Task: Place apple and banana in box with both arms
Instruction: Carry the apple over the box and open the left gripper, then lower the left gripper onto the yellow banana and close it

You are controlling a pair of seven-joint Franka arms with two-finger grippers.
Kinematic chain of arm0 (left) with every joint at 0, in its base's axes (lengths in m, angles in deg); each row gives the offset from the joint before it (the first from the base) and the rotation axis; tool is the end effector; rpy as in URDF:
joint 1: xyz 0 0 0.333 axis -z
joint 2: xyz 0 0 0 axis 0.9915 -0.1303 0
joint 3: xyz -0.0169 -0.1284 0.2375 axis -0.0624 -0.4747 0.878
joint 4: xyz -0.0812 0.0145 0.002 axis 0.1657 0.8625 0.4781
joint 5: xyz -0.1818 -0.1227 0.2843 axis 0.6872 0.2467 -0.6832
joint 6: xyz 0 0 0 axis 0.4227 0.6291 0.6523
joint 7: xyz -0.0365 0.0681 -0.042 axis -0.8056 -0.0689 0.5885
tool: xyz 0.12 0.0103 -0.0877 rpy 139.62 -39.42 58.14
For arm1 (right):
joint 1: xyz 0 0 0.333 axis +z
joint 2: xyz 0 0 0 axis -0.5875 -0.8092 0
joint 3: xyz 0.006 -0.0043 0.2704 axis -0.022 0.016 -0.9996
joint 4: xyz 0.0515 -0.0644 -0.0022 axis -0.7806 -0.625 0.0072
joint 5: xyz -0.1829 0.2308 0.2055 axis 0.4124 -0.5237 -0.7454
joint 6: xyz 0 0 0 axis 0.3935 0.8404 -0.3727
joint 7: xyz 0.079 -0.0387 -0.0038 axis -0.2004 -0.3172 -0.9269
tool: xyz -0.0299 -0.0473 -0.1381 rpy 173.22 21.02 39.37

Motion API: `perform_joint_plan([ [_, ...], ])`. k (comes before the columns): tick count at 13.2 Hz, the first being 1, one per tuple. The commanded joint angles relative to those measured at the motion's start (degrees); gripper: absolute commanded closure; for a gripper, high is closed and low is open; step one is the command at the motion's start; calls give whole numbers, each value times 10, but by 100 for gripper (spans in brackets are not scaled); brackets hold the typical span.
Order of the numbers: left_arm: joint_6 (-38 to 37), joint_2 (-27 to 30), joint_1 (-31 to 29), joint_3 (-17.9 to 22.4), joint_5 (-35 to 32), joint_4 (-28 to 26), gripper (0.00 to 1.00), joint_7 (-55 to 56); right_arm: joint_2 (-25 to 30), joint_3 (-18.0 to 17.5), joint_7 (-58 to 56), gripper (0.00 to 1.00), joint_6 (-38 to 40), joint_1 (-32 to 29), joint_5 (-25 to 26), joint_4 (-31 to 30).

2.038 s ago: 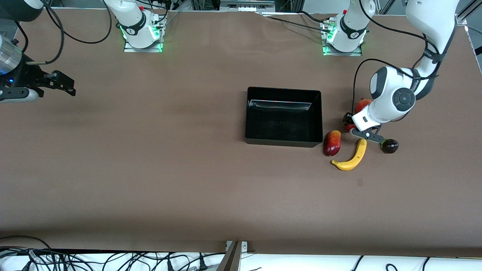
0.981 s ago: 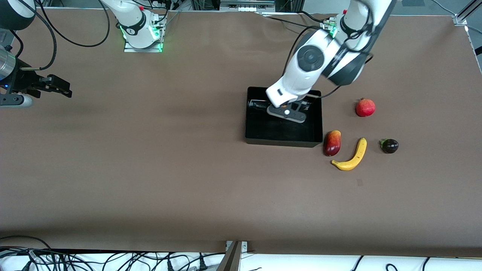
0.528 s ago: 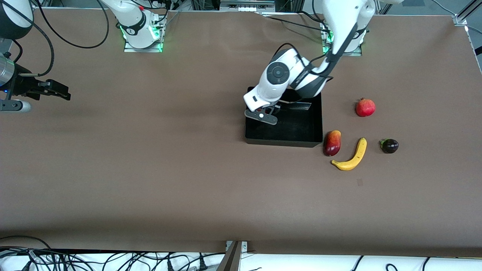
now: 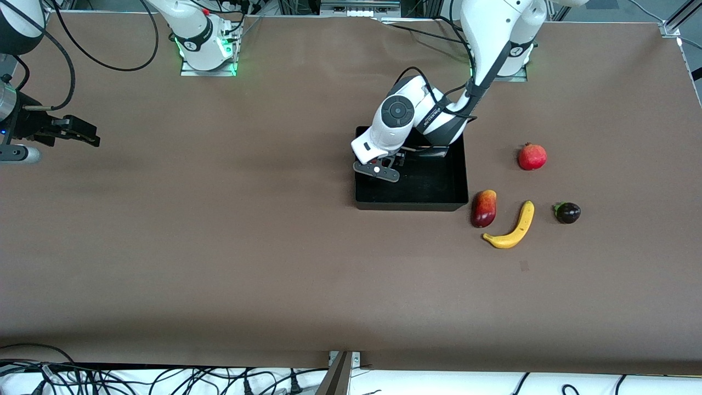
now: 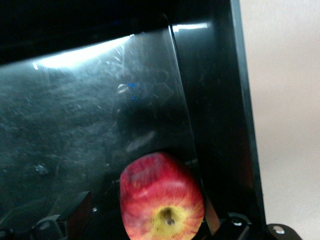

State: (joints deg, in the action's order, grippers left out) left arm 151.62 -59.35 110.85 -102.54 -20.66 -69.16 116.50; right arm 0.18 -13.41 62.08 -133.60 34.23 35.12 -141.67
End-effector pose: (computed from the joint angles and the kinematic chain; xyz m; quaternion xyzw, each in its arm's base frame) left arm 0.4167 -0.4044 0.1651 0.9914 -0.1043 -0.0553 0.0571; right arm 0.5197 -0.0377 0.4671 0.9988 0.0060 -0.0480 0.0122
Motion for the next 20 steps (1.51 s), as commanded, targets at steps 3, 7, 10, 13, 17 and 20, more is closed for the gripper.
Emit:
perform_joint_plan([
  [3,-141,138,-130,2,-1,-1,0,-83,-1,-3,6,0,7,-2,5,12],
  [7,-192,192,-265,5,-2,-16,0,-263,-3,-7,5,0,-10,2,8,12],
  [10,-114,138,-333,40,-2,-18,0,-460,-2,-7,6,0,-11,2,7,12],
  [13,-12,67,-352,62,-1,-13,0,-632,-2,-7,6,0,-10,2,7,12],
  [17,44,6,-352,65,-2,-17,0,-662,-2,-7,6,0,-9,2,7,12],
  [20,59,-8,-352,66,0,-23,0,-696,-2,-6,6,0,-7,2,6,12],
])
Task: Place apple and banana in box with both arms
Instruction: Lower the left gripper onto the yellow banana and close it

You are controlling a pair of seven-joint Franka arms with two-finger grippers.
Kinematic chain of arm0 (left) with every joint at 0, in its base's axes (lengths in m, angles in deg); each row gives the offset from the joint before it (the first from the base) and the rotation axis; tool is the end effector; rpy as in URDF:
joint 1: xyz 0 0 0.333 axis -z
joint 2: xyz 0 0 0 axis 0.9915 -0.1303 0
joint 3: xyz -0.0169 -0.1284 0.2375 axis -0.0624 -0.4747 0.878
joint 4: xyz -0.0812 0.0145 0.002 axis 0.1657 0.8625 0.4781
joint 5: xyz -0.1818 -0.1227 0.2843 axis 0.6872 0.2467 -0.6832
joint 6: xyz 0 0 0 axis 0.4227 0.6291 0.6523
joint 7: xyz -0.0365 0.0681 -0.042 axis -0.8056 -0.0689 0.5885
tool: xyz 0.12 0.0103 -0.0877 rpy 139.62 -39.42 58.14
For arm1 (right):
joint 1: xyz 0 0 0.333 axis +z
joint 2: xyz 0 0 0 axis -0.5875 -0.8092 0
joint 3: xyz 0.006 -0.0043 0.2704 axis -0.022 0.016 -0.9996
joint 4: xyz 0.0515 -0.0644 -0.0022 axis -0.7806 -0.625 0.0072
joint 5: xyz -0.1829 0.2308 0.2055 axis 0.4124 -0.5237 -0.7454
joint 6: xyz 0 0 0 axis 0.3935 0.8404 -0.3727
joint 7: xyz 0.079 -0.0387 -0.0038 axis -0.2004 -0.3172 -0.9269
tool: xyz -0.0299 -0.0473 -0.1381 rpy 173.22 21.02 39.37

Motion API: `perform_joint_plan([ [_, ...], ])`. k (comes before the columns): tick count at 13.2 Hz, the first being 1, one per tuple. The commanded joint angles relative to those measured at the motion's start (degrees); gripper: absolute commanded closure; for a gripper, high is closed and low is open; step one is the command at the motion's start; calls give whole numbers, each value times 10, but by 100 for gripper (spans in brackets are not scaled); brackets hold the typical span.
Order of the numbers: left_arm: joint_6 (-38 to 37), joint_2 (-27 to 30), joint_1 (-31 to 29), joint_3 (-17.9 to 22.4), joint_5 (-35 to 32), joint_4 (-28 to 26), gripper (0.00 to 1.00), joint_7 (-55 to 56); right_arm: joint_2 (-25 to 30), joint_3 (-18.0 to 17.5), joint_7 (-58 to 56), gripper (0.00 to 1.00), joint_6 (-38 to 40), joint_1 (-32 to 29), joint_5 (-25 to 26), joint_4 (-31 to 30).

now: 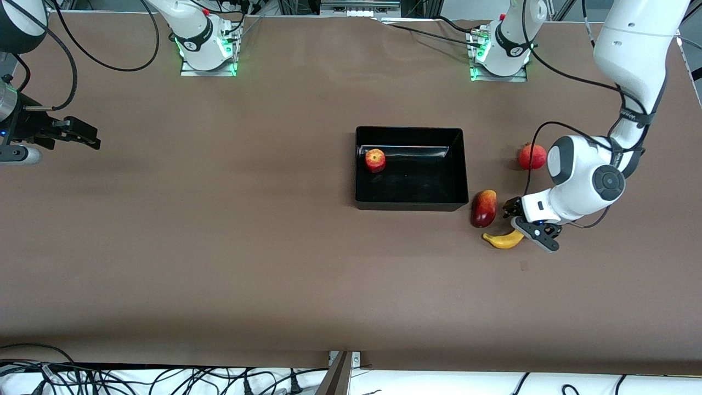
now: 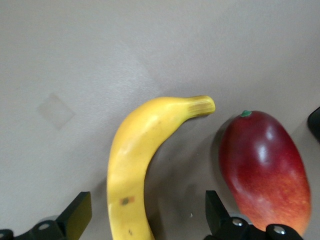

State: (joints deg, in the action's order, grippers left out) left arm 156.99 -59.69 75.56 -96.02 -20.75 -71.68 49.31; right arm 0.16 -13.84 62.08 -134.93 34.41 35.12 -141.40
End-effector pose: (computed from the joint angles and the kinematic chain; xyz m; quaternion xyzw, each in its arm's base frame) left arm 0.5747 -0.0233 0.1463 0.9441 -0.3259 0.0202 0.0449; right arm 0.5243 -0.0323 0.4707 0.9993 0.0115 -0.0341 0.0133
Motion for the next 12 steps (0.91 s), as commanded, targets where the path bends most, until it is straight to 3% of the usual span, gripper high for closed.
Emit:
perform_joint_plan([
  [1,6,-11,1,1,3,3,0,-24,-2,-2,6,0,5,0,6,9],
  [2,6,-17,1,1,2,3,0,-24,-2,-2,6,0,5,0,6,9],
  [3,6,-20,2,1,-1,4,28,-24,-1,-3,6,0,6,0,7,9],
  [4,6,-21,2,1,-1,4,67,-24,-1,-4,6,0,7,1,8,9],
  [5,6,-21,2,1,-1,4,87,-23,-1,-4,6,0,7,2,7,9],
  [6,6,-22,3,1,-1,4,100,-23,-1,-4,6,0,8,1,5,9],
  [9,3,-11,2,1,-1,6,100,-21,-4,-2,6,0,3,0,7,9],
  [12,-55,75,4,-8,7,9,100,-12,-3,-4,6,0,1,1,8,9],
])
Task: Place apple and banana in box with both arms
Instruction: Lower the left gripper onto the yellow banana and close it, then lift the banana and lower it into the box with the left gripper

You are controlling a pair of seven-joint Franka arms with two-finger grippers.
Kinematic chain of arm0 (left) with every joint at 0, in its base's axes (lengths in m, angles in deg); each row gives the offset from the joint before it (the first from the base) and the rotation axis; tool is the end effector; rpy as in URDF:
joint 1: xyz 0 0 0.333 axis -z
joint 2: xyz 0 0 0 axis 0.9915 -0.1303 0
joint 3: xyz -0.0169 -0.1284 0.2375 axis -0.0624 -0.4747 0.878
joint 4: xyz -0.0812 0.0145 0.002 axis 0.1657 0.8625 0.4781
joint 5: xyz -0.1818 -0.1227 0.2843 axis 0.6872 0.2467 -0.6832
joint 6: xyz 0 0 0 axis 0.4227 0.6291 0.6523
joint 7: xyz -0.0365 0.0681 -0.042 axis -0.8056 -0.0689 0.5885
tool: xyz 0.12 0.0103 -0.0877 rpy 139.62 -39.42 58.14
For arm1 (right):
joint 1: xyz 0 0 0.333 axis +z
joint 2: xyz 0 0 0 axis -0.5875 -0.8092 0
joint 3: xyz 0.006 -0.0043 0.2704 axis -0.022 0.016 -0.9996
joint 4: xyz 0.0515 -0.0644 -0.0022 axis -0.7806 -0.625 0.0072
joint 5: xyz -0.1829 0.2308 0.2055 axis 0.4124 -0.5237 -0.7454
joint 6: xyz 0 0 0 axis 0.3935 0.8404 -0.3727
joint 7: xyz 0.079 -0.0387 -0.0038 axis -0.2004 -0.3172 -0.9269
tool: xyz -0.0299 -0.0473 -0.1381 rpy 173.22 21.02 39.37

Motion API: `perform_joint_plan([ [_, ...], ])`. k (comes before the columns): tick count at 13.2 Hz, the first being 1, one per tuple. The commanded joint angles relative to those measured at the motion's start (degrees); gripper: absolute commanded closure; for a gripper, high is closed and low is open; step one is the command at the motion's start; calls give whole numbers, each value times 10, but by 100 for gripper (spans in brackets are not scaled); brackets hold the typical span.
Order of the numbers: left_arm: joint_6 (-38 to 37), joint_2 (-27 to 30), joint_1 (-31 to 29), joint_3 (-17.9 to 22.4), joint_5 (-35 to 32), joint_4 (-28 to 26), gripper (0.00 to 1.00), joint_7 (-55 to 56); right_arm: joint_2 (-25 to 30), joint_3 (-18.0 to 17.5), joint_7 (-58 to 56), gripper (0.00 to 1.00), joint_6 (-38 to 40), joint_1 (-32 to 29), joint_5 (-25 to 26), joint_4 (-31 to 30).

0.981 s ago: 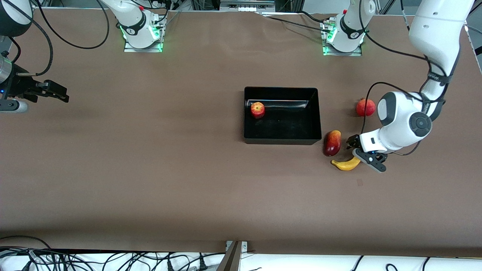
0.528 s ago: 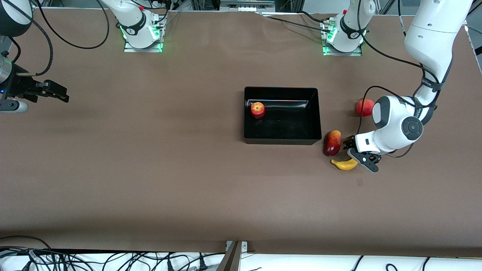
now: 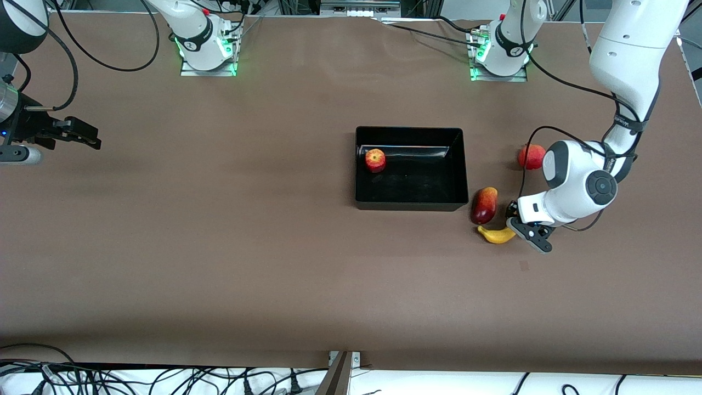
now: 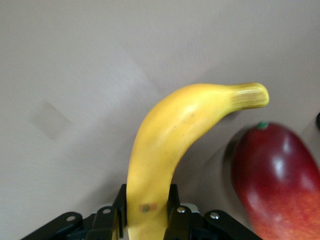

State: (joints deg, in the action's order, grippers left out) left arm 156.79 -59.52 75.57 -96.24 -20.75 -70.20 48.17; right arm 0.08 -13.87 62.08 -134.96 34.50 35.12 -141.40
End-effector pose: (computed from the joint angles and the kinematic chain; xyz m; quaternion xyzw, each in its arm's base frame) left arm 0.5843 -0.0250 0.1574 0.9402 -0.3366 0.0329 0.0414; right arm 0.5247 -0.0312 0.4700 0.9992 0.0126 -0.0346 0.0133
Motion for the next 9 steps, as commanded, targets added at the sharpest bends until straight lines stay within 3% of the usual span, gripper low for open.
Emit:
perform_joint_plan([
  [1,-75,104,11,-11,8,-6,100,10,-2,-2,6,0,2,0,6,10],
  [5,-171,196,90,-38,10,-10,100,214,-4,-1,7,0,2,0,3,9],
  [9,-175,202,199,-40,10,-51,100,402,-5,2,7,0,0,-5,0,9],
])
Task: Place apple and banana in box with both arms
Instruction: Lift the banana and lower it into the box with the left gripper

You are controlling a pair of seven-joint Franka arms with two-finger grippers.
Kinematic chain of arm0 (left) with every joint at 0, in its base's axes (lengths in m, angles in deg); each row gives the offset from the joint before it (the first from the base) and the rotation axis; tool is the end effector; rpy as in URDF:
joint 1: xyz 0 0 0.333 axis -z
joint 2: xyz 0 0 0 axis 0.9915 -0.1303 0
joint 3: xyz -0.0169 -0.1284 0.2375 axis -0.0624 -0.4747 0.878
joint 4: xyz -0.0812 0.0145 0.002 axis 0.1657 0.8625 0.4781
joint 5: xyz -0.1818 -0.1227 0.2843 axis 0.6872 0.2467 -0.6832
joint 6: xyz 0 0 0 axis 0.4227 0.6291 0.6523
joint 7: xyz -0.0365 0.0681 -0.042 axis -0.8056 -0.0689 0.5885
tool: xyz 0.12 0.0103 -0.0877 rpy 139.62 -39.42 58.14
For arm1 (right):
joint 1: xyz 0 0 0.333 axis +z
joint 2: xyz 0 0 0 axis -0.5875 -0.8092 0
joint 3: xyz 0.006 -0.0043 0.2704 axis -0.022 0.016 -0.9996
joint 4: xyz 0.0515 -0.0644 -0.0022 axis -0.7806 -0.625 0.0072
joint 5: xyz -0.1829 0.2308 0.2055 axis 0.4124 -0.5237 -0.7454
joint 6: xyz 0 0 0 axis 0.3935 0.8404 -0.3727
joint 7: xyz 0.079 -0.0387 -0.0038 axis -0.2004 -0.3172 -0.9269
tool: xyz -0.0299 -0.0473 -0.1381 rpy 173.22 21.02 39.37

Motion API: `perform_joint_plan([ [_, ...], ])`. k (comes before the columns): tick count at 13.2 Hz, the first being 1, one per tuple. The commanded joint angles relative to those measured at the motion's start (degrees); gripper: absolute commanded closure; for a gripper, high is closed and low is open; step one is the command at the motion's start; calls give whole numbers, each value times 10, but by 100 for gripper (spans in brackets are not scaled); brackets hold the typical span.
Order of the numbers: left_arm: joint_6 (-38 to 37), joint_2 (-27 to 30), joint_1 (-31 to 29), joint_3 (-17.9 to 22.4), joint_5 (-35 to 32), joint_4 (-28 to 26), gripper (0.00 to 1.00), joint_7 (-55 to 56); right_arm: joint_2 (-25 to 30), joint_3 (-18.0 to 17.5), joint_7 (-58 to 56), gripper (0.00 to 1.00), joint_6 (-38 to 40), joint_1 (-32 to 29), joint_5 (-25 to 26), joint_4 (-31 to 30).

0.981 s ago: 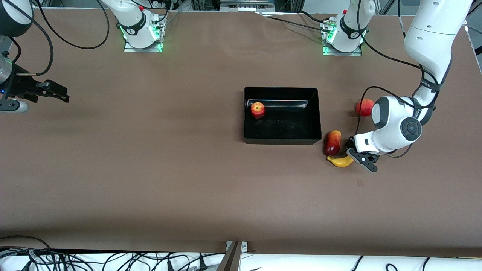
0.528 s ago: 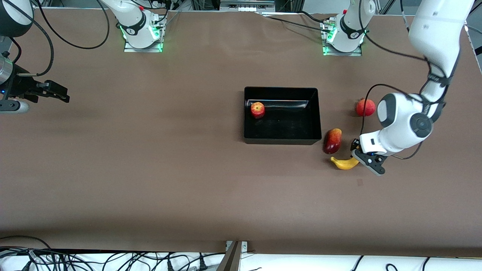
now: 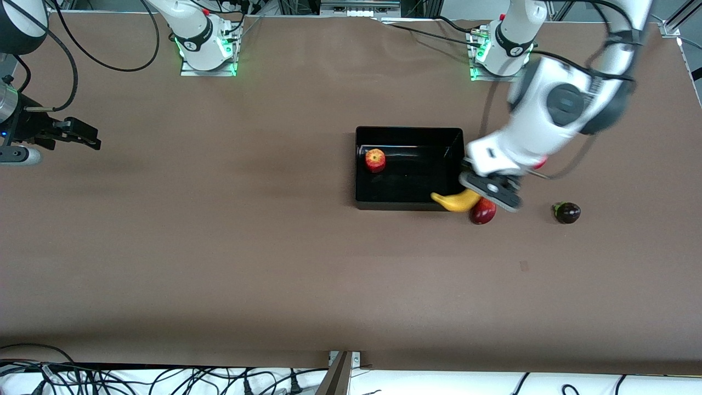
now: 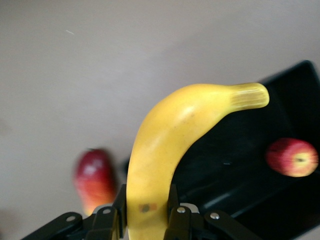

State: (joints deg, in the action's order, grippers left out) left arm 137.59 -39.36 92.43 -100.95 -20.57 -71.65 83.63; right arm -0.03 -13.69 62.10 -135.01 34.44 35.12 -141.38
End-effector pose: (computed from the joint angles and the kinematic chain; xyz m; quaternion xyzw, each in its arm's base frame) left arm 0.5127 -0.2273 0.3185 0.9718 -0.2325 0.0069 0.0375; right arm 0.5250 -0.0334 0.4692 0.9992 0.0103 -0.0349 0.0132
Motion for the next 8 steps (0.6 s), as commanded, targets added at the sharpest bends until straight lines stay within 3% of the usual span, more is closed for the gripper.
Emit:
perform_joint_plan([
  [1,48,-13,44,7,6,-54,100,52,-3,0,7,0,1,-3,0,9],
  [5,144,-55,56,7,-3,-110,100,51,-4,-1,7,0,1,-4,0,9],
  [8,153,-70,56,10,-25,-116,100,43,-3,-1,7,0,1,-3,0,9],
])
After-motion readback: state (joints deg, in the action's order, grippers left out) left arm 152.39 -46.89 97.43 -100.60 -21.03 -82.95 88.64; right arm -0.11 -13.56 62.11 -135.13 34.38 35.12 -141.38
